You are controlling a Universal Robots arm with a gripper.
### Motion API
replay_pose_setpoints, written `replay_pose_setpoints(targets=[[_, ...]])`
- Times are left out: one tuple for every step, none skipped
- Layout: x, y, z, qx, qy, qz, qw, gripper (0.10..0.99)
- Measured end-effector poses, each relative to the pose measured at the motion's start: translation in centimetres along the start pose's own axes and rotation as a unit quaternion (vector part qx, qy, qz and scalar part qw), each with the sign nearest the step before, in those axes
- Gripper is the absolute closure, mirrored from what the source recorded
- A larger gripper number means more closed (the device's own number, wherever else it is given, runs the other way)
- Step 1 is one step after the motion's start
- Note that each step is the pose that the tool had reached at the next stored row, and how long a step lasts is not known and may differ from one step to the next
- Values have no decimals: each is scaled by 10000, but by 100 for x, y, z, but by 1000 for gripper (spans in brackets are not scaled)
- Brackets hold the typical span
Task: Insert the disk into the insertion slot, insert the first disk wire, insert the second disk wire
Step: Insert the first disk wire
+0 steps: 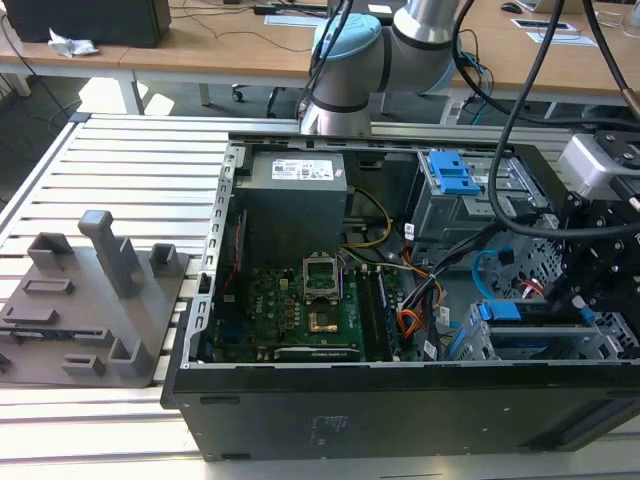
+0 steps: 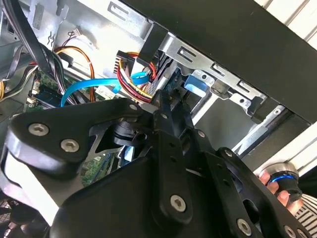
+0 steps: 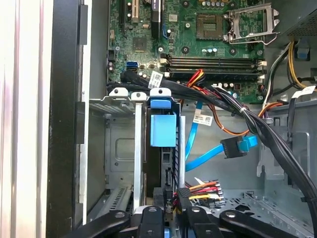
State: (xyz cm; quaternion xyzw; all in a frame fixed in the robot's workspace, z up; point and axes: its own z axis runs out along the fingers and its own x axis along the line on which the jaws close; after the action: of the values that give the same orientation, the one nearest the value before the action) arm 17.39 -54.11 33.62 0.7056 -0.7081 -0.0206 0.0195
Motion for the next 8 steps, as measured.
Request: replay_pose_setpoints(targets=[[0,-1,0,0,1,0,10000,847],[1,0,-14,0,4,0,10000,847],[0,3,-63,0,2,0,10000,847],[0,5,-107,0,2,0,10000,847],[0,7,-143,0,2,0,10000,847],[-1,10,-196,0,3,0,10000,847],[-4,12,-223,0,2,-1,10000,847],[-15,13,-235,0,1,-1,10000,847]])
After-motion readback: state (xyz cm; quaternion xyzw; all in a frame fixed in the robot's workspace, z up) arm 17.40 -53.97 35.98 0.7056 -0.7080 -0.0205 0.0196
